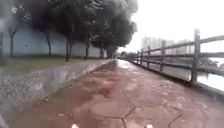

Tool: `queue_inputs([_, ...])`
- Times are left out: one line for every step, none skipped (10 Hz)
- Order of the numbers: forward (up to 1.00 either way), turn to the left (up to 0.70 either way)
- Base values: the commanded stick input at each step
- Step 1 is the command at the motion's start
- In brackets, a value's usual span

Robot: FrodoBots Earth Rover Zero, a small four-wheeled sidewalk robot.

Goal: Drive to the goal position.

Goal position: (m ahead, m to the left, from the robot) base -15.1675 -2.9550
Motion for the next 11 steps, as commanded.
queue_inputs([0.85,-0.09])
queue_inputs([0.85,-0.21])
queue_inputs([0.85,-0.3])
queue_inputs([0.85,-0.31])
queue_inputs([0.85,-0.31])
queue_inputs([0.85,-0.31])
queue_inputs([0.85,-0.31])
queue_inputs([0.85,-0.31])
queue_inputs([0.85,-0.31])
queue_inputs([0.85,-0.16])
queue_inputs([0.85,-0.02])
